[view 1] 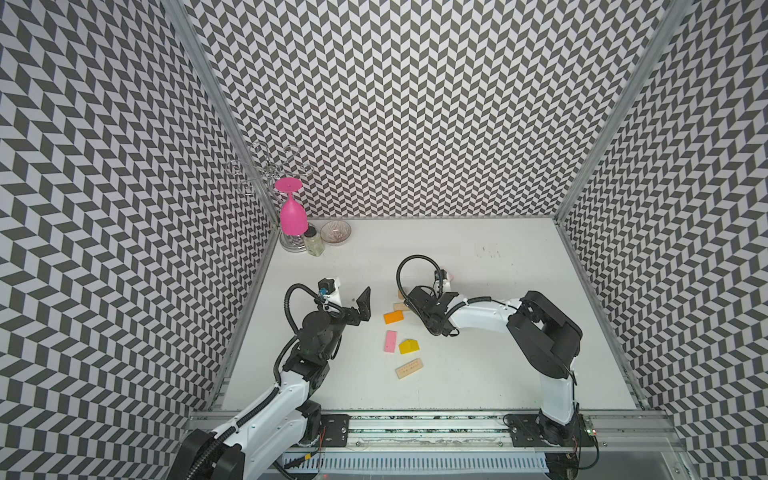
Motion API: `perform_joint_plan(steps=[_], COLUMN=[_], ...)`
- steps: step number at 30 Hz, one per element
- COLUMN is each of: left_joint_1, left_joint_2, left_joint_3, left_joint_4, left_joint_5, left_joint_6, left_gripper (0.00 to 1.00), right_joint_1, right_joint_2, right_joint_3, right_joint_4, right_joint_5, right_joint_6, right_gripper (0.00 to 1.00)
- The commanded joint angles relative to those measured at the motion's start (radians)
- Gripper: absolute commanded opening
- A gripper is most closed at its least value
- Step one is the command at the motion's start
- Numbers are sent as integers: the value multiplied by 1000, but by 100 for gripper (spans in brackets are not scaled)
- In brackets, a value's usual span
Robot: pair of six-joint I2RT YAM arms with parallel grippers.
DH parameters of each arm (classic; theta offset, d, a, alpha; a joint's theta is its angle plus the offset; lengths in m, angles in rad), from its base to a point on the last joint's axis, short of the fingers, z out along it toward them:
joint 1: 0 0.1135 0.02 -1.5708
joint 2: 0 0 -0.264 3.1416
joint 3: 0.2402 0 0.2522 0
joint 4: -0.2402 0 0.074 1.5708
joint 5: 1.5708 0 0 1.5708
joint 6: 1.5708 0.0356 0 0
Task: Build the wood block tower
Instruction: 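Lift the red arch with the right gripper, then carry the red arch with the right gripper toward the wood arch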
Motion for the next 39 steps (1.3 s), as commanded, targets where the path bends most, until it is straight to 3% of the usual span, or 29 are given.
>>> perform_joint_plan(steps=[1,7,11,19,21,27,39], left_joint_1=[-2,-2,-2,-3,-3,-3,-1], left_joint_2=[-30,-47,-48,-45,-47,-53,-83], left_joint_3=[-19,-26,-27,-26,-26,-29,-39], left_joint_4=[20,14,13,15,15,13,7], left_joint_5=[-15,-19,-18,-20,-20,-21,-31], left_joint_6=[-13,-16,-16,-17,-17,-17,-22], left_gripper=[100,100,100,100,100,100,100], right_joint_1=[10,37,50,54,54,56,54], right_joint_2=[56,13,-2,-3,9,60,-8], right_joint_3=[-60,-92,-96,-85,-67,-3,1], right_joint_4=[-49,-10,18,27,-15,-159,-349], right_joint_5=[-114,-141,-161,-163,-139,-77,-68], right_joint_6=[14,0,-19,-26,1,86,187], right_gripper=[4,21,22,20,14,7,5])
